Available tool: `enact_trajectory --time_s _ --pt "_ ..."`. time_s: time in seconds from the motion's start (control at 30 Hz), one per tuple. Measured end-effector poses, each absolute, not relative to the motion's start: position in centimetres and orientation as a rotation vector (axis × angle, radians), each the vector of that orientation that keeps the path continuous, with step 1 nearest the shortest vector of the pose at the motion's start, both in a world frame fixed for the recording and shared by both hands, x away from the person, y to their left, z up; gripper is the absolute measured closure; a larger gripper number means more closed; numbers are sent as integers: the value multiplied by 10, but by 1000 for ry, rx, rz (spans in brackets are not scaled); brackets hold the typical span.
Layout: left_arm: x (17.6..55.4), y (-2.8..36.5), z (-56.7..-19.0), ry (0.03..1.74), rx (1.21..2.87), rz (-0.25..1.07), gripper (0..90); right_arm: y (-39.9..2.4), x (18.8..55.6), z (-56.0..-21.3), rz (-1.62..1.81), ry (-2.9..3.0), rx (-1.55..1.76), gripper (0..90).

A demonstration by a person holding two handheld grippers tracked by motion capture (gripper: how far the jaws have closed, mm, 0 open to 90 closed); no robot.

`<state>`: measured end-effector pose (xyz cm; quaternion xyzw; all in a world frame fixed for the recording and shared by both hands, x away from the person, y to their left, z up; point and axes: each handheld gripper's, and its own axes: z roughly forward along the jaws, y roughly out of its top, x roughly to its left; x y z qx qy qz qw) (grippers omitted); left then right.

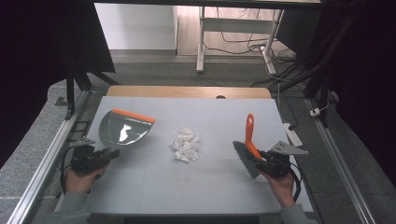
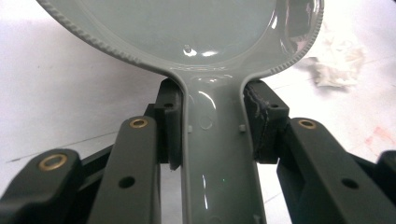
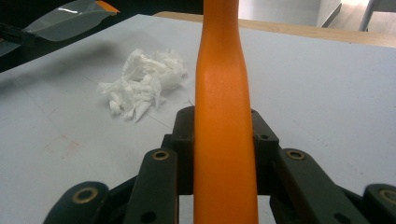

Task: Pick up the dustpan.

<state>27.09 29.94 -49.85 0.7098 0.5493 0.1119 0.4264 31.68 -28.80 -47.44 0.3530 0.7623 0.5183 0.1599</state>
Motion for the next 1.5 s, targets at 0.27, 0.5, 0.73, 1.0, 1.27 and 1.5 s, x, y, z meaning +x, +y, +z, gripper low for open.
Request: enact_trajectory --time_s 0.27,0.5,0.73,1.0,1.27,1.5 --pt "265 305 -492 1314 1792 285 612 -288 317 -475 1476 2182 1011 701" --pt "260 308 -487 1269 1825 293 612 -288 317 -475 1473 2181 1009 702" --pt "256 313 -484 1217 1859 253 612 -287 317 -475 1469 2188 1005 702" --pt "250 318 -483 1193 1900 232 612 -286 317 -475 1462 2186 1003 702" --pt "245 321 -481 1131 1958 196 612 -286 317 -475 1466 2186 1003 702" --pt "246 316 -483 1071 1992 129 613 -285 317 -474 1480 2179 1009 702"
